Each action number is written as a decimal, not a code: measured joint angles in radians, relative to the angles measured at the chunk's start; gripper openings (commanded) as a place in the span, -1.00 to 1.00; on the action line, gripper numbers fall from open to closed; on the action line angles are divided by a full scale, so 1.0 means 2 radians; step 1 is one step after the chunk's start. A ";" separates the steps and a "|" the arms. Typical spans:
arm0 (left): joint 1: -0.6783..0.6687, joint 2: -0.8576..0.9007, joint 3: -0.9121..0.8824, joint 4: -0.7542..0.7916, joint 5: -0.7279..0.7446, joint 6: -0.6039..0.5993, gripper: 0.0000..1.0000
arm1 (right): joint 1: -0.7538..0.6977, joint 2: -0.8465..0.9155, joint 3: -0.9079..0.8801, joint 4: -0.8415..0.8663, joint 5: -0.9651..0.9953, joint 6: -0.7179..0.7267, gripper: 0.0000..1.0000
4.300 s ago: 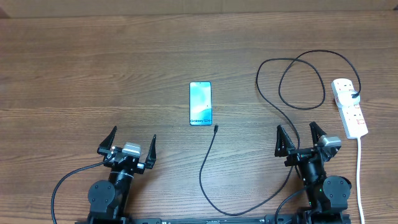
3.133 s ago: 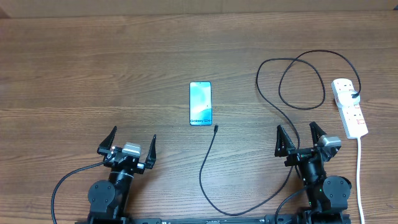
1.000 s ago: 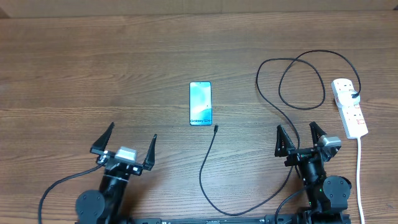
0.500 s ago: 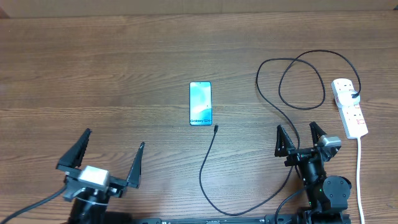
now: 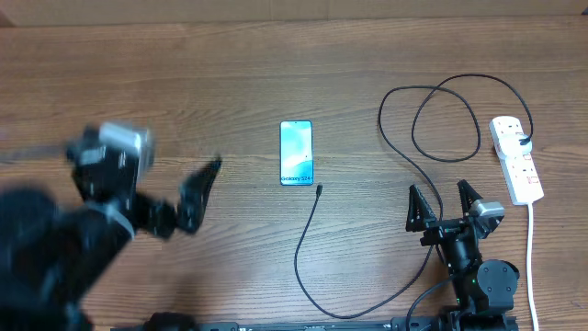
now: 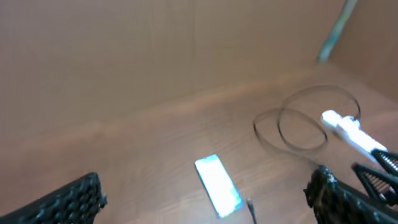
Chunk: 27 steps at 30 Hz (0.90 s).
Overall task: Plug charger to phone and switch on socket
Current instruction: 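Raise the left arm and move its open gripper over the phone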
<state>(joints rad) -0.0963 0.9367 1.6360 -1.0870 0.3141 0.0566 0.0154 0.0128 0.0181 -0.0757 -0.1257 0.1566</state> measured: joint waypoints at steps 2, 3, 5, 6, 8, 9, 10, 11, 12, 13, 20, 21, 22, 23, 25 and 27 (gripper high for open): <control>0.000 0.061 0.069 -0.053 0.002 0.000 0.99 | 0.000 0.000 0.000 -0.001 0.000 0.000 1.00; 0.000 0.089 0.097 -0.076 0.002 0.000 0.99 | 0.000 0.000 0.000 0.000 0.000 0.000 1.00; 0.000 0.149 0.163 -0.131 0.003 0.000 0.99 | 0.000 0.000 0.000 0.000 0.000 0.000 1.00; 0.000 0.182 0.194 -0.155 0.003 0.000 0.99 | 0.000 0.000 0.000 0.000 0.000 0.000 1.00; 0.000 0.228 0.228 -0.188 0.004 -0.001 0.99 | 0.000 0.000 0.000 0.000 0.000 0.000 1.00; 0.000 0.248 0.238 -0.203 0.004 -0.001 1.00 | 0.000 0.000 0.000 0.000 0.000 0.000 1.00; 0.000 0.266 0.243 -0.213 0.004 -0.001 0.99 | 0.000 0.000 0.000 0.000 0.000 0.000 1.00; 0.000 0.285 0.246 -0.224 0.005 -0.002 0.99 | 0.000 0.000 0.000 0.000 0.000 0.000 1.00; 0.000 0.301 0.247 -0.232 0.006 -0.003 0.99 | 0.000 0.000 0.000 0.000 0.000 0.000 1.00; 0.000 0.315 0.247 -0.237 0.009 -0.004 0.99 | 0.000 0.000 0.000 0.000 0.000 0.000 1.00; 0.000 0.404 0.247 -0.243 0.060 -0.042 1.00 | 0.000 0.000 0.000 0.000 0.000 0.000 1.00; 0.000 0.417 0.247 -0.243 0.072 -0.045 0.94 | 0.000 0.000 0.000 0.000 0.000 0.000 1.00; 0.000 0.426 0.247 -0.243 0.079 -0.048 0.75 | 0.000 0.000 0.000 0.000 0.000 0.000 1.00; 0.000 0.434 0.247 -0.243 0.086 -0.052 0.48 | 0.000 0.000 0.000 0.000 0.000 0.000 1.00; 0.000 0.451 0.247 -0.243 0.097 -0.058 -0.17 | 0.000 0.000 0.000 0.000 0.000 0.000 1.00; 0.000 0.469 0.247 -0.245 0.105 -0.058 -0.68 | 0.000 0.000 0.000 0.000 0.000 0.000 1.00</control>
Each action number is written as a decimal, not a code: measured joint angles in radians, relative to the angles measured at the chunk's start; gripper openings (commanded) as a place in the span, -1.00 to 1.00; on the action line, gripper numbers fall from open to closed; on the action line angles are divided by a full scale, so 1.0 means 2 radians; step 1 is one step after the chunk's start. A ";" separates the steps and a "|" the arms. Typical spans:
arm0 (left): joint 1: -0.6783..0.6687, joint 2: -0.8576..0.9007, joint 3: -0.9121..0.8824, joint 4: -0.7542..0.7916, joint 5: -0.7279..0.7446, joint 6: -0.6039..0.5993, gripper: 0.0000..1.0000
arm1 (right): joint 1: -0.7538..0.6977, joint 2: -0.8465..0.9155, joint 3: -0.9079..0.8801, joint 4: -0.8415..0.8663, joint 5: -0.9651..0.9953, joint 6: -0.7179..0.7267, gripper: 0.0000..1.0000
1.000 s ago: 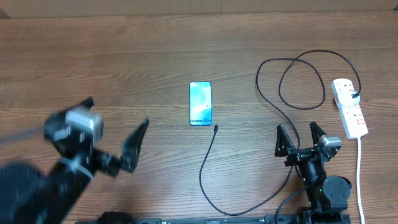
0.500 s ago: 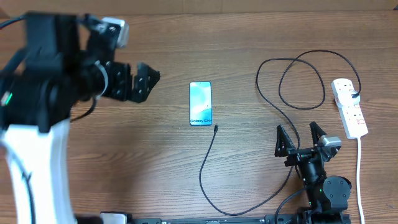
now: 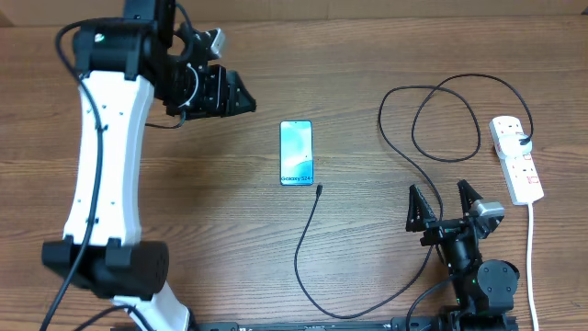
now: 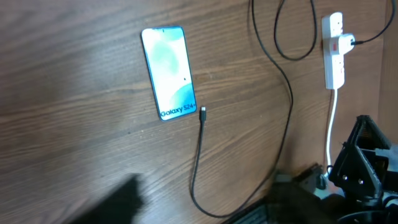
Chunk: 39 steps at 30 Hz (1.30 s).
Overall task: Plug charger to phone and switch on socket
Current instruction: 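Raise the left arm and move its open gripper over the phone, then lower the left gripper and close it on the phone's top edge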
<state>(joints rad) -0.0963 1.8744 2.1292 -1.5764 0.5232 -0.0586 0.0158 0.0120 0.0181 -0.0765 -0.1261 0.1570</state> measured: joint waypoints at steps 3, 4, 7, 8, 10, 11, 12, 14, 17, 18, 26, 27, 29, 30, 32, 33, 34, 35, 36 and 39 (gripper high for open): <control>0.000 0.025 0.000 -0.005 0.007 -0.001 -0.92 | 0.000 0.000 0.000 0.000 0.000 0.000 1.00; 0.000 0.033 0.000 -0.006 0.009 -0.001 -0.92 | 0.000 0.000 0.000 0.000 0.000 0.000 1.00; 0.000 0.051 0.000 -0.008 0.011 -0.001 -0.92 | 0.000 0.000 0.000 0.000 0.000 0.000 1.00; 0.000 0.057 0.000 -0.010 0.012 -0.001 -0.92 | 0.000 0.000 0.000 0.000 0.000 0.000 1.00; -0.001 0.065 0.000 -0.010 0.012 -0.001 -0.92 | 0.000 0.000 0.000 0.000 0.000 0.000 1.00; -0.004 0.069 0.000 -0.011 0.012 -0.001 -0.92 | 0.000 0.000 0.000 0.000 0.000 0.000 1.00; -0.007 0.072 0.000 -0.011 0.012 -0.001 -0.92 | 0.000 0.000 0.000 0.000 0.000 0.000 1.00; -0.016 0.080 0.000 -0.011 0.010 -0.003 -0.92 | 0.000 0.000 0.000 0.000 0.000 0.000 1.00; -0.036 0.092 0.000 -0.011 -0.012 -0.023 -0.91 | 0.000 0.000 0.000 0.000 0.000 0.000 1.00; -0.045 0.096 0.000 -0.011 -0.025 -0.034 -0.92 | 0.000 0.000 0.000 0.000 0.000 0.000 1.00; -0.109 0.145 0.000 -0.011 -0.093 -0.097 -0.56 | 0.000 0.000 0.000 0.000 0.000 0.000 1.00; -0.117 0.154 0.000 -0.010 -0.096 -0.102 -0.39 | 0.000 0.000 0.000 0.000 0.000 0.000 1.00; -0.130 0.171 0.000 -0.007 -0.101 -0.108 0.11 | 0.000 0.000 0.000 0.000 0.000 0.000 1.00; -0.136 0.180 0.000 -0.005 -0.103 -0.111 0.33 | 0.000 0.000 0.000 0.000 0.000 0.000 1.00; -0.148 0.201 0.000 0.005 -0.106 -0.117 0.84 | 0.000 0.000 0.000 0.000 0.000 0.000 1.00; -0.152 0.208 0.000 0.011 -0.108 -0.117 0.94 | 0.000 0.000 0.000 0.000 0.000 0.000 1.00; -0.157 0.218 0.000 0.019 -0.111 -0.121 1.00 | 0.000 0.000 0.000 0.000 0.000 0.000 1.00; -0.160 0.226 0.000 0.027 -0.113 -0.123 1.00 | 0.000 0.000 0.000 0.000 0.000 0.000 1.00; -0.164 0.235 0.000 0.034 -0.116 -0.126 1.00 | 0.000 0.000 0.000 0.000 0.000 0.000 1.00; -0.173 0.253 0.000 0.054 -0.128 -0.129 1.00 | 0.000 0.000 0.000 0.000 0.000 0.000 1.00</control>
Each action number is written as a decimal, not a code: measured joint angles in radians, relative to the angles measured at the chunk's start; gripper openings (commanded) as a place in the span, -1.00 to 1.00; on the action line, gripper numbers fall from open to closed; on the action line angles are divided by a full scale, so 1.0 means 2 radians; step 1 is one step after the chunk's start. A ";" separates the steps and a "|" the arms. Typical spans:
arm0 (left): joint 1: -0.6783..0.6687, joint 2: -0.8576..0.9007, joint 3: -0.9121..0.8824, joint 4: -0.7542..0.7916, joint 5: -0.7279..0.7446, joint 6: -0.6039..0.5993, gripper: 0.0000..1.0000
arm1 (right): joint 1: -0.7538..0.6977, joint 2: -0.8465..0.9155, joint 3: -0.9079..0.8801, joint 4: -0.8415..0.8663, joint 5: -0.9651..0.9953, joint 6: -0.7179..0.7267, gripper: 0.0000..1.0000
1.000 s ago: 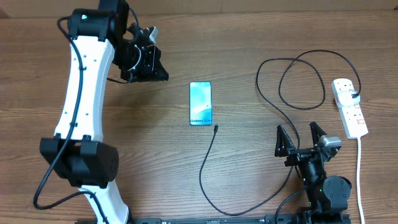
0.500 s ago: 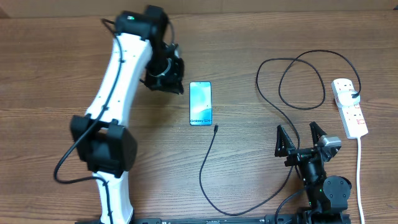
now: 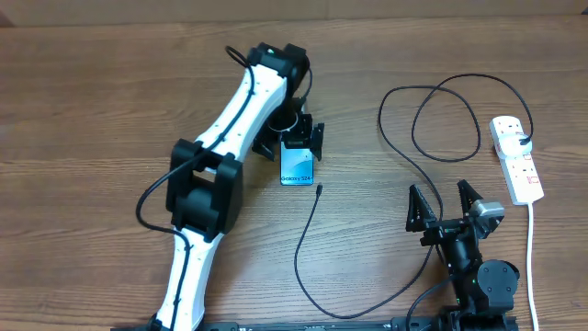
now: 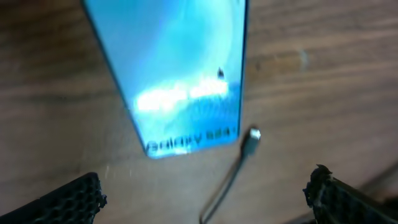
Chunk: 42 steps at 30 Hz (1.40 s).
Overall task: Plug charger to phone and switch on socket
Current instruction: 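Lower the left gripper and close it on the phone's top edge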
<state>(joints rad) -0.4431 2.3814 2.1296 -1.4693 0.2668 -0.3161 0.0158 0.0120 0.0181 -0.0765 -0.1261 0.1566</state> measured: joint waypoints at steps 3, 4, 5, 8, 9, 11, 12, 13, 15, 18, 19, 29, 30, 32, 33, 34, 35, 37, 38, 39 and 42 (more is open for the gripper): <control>-0.006 0.009 0.000 0.021 -0.017 -0.002 1.00 | 0.000 0.000 0.000 0.000 0.000 0.000 1.00; -0.008 0.010 0.000 0.027 -0.025 -0.004 1.00 | 0.000 0.000 0.000 0.000 0.000 0.000 1.00; -0.008 0.011 0.000 0.033 -0.030 -0.004 1.00 | 0.000 0.000 0.000 0.000 0.000 0.000 1.00; -0.010 0.011 0.000 0.054 -0.043 -0.009 1.00 | 0.000 0.000 0.000 0.000 0.000 0.000 1.00; -0.010 0.011 0.000 0.058 -0.047 -0.010 1.00 | 0.000 0.000 0.000 0.000 0.000 0.000 1.00; -0.010 0.011 0.000 0.064 -0.060 -0.017 1.00 | 0.000 0.000 0.000 0.000 0.000 0.000 1.00; -0.010 0.011 0.000 0.064 -0.067 -0.023 1.00 | 0.000 0.000 0.000 0.000 0.000 0.000 1.00; -0.010 0.011 0.000 0.064 -0.072 -0.030 1.00 | 0.000 0.000 0.000 0.000 0.000 0.000 1.00; -0.010 0.011 0.000 0.067 -0.080 -0.041 0.99 | 0.000 0.000 0.000 0.000 0.000 0.000 1.00; -0.010 0.011 0.000 0.079 -0.087 -0.052 0.99 | 0.000 0.000 0.000 0.000 0.000 0.000 1.00; -0.010 0.011 0.000 0.087 -0.088 -0.054 0.99 | 0.000 0.000 0.000 0.000 0.000 0.000 1.00; -0.012 0.011 -0.001 0.110 -0.098 -0.093 0.99 | 0.000 0.000 0.000 0.000 0.000 0.000 1.00; -0.014 0.011 -0.002 0.114 -0.102 -0.102 0.99 | 0.000 0.000 0.000 0.000 0.000 0.000 1.00; -0.019 0.011 -0.006 0.122 -0.109 -0.113 1.00 | 0.000 0.000 0.000 0.000 0.000 0.000 1.00; -0.022 0.011 -0.009 0.127 -0.113 -0.118 1.00 | 0.000 0.000 0.000 0.000 0.000 0.000 1.00; -0.025 0.011 -0.012 0.130 -0.117 -0.121 1.00 | 0.000 0.000 0.000 0.000 0.000 0.000 1.00; -0.028 0.011 -0.016 0.134 -0.121 -0.126 1.00 | 0.000 0.000 0.000 0.000 0.000 0.000 1.00; -0.031 0.011 -0.020 0.137 -0.126 -0.130 1.00 | 0.000 0.000 0.000 0.000 0.000 0.000 1.00; -0.033 0.011 -0.022 0.139 -0.129 -0.131 1.00 | 0.000 0.000 0.000 0.000 0.000 0.000 1.00; -0.034 0.011 -0.025 0.142 -0.132 -0.133 0.99 | 0.000 0.000 0.000 0.000 0.000 0.000 1.00; -0.035 0.011 -0.036 0.151 -0.141 -0.136 0.99 | 0.000 0.000 0.000 0.000 0.000 0.000 1.00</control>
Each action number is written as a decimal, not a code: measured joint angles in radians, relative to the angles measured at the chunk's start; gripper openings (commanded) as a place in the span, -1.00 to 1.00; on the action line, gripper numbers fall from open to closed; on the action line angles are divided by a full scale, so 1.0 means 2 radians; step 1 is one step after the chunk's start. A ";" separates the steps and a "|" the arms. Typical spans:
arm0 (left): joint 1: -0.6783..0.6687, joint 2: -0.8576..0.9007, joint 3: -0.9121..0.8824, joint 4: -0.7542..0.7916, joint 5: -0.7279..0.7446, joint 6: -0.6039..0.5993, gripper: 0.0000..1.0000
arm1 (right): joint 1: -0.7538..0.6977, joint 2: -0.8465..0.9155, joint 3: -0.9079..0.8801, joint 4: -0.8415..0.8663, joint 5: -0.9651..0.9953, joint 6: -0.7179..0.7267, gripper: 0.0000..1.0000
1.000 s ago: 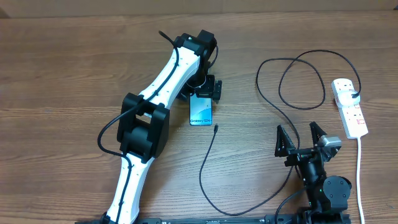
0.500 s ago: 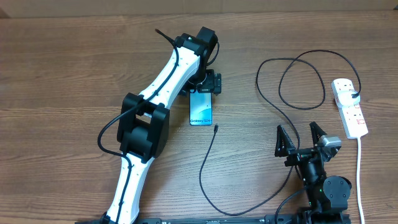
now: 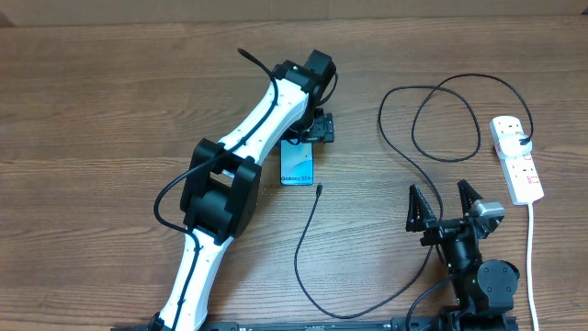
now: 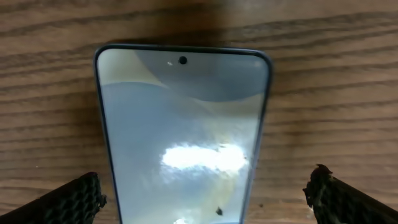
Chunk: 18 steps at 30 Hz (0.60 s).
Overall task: Plug charger to phone and switch on socket
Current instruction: 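Lower the left gripper and close it on the phone's top edge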
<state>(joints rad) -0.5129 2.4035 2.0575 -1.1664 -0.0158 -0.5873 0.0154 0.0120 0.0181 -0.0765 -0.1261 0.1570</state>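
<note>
The blue phone (image 3: 298, 164) lies face up in the middle of the table; its far half is hidden under my left gripper (image 3: 310, 129). The left wrist view shows the phone (image 4: 183, 134) close below, its camera end towards the top, with the left gripper (image 4: 205, 198) open and one fingertip on either side of it, clear of its edges. The black charger cable's plug (image 3: 319, 188) lies just off the phone's near right corner. The white socket strip (image 3: 516, 157) sits at the far right. My right gripper (image 3: 444, 208) stands open near the front right, away from everything.
The black cable (image 3: 423, 119) loops across the right half of the table from the strip and curves back along the front (image 3: 340, 308) to the plug. A white cord (image 3: 530, 262) runs from the strip towards the front edge.
My left gripper has moved a little to the far right along the phone and now straddles its camera end instead of its lower end. The phone, cable and right arm have not moved.
My left arm was low at the left of the table, far from the phone. Then it stood raised at the far left, looking at the phone and cable. Then it was over the phone's near end, and now sits lower over the camera end, still open.
</note>
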 measured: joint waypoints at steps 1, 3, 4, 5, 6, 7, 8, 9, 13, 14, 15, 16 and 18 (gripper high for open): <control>0.000 0.000 -0.006 0.007 -0.002 -0.001 0.99 | 0.000 0.000 0.000 0.000 0.000 0.000 1.00; 0.000 0.000 -0.020 0.019 -0.006 -0.003 0.99 | 0.000 0.000 0.000 0.000 0.000 0.000 1.00; 0.000 0.000 -0.028 0.023 -0.008 -0.004 0.99 | 0.000 0.000 0.000 0.000 0.000 0.000 1.00; 0.000 0.000 -0.032 0.028 -0.005 -0.005 0.99 | 0.000 0.000 0.000 0.000 0.000 0.000 1.00; 0.000 -0.001 -0.035 0.032 -0.004 -0.005 0.99 | 0.000 0.000 0.000 0.000 0.000 0.000 1.00; 0.000 -0.002 -0.038 0.035 -0.004 -0.005 0.99 | 0.000 0.000 0.000 0.000 0.000 0.000 1.00; 0.000 -0.004 -0.042 0.039 -0.004 -0.005 1.00 | 0.000 0.000 0.000 0.000 0.000 0.000 1.00; 0.000 -0.006 -0.046 0.042 -0.004 -0.005 1.00 | 0.000 0.000 0.000 0.000 0.000 0.000 1.00; 0.000 -0.013 -0.061 0.058 -0.006 -0.005 0.84 | 0.000 0.000 0.000 0.000 0.000 0.000 1.00; 0.000 -0.014 -0.063 0.060 -0.007 -0.005 0.81 | 0.000 0.000 0.000 0.000 0.000 0.000 1.00; 0.000 -0.015 -0.065 0.063 -0.008 -0.005 0.79 | 0.000 0.000 0.000 0.000 0.000 0.000 1.00; -0.001 -0.016 -0.066 0.064 -0.009 -0.005 0.79 | 0.000 0.000 0.000 0.000 0.000 0.000 1.00; -0.001 -0.016 -0.066 0.065 -0.009 -0.001 0.78 | 0.000 0.000 0.000 0.000 0.000 0.000 1.00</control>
<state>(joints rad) -0.5152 2.3711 1.9247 -1.0355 -0.0341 -0.5888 0.0158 0.0120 0.0181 -0.0757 -0.1257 0.1570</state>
